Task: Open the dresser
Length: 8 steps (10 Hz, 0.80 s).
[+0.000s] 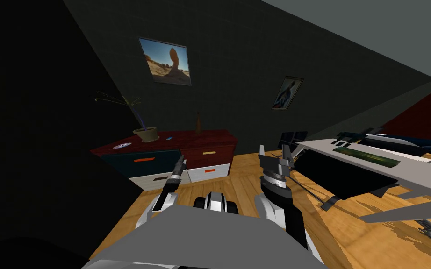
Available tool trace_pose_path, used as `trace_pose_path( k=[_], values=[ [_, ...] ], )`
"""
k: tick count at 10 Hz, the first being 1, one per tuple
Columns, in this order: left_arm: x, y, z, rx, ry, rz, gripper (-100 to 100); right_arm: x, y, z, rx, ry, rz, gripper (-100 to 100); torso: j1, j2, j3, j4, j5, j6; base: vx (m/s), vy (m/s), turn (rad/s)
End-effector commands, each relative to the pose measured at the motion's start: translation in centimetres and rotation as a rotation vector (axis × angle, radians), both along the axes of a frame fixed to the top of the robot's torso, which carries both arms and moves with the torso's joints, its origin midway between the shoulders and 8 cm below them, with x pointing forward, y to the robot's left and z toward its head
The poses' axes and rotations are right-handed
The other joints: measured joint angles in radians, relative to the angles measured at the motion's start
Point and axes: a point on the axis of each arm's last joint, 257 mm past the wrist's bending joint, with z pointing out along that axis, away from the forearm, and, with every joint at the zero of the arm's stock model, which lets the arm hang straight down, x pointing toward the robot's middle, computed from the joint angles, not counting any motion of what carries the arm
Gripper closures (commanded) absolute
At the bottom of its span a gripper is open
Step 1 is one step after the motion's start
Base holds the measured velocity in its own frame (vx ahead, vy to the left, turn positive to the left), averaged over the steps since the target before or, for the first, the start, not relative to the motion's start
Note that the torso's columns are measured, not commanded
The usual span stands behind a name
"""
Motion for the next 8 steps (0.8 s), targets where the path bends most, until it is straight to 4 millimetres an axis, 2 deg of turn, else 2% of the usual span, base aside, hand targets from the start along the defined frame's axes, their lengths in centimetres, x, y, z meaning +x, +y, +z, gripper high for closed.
trace_pose_path(
  k=[1,5,8],
  values=[
    [0.2,0.6,-2.3,-0.001,0.042,0.015,-100,0.0,0.0,0.0,0.000,0.000,0.000,0,0.001,0.000,0.000,0.000,0.001,0.000,0.141,-0.155,0.009],
    [0.2,1.0,-6.1,-0.023,0.105,0.041,-100,0.0,0.0,0.0,0.000,0.000,0.000,0,0.001,0.002,0.001,0.000,0.001,0.000,0.131,-0.141,0.012],
    [0.1,0.4,-8.7,-0.065,0.144,0.061,-100,0.0,0.0,0.0,0.000,0.000,0.000,0,0.000,0.001,0.001,0.000,0.000,0.000,0.123,-0.125,0.010]
  ],
)
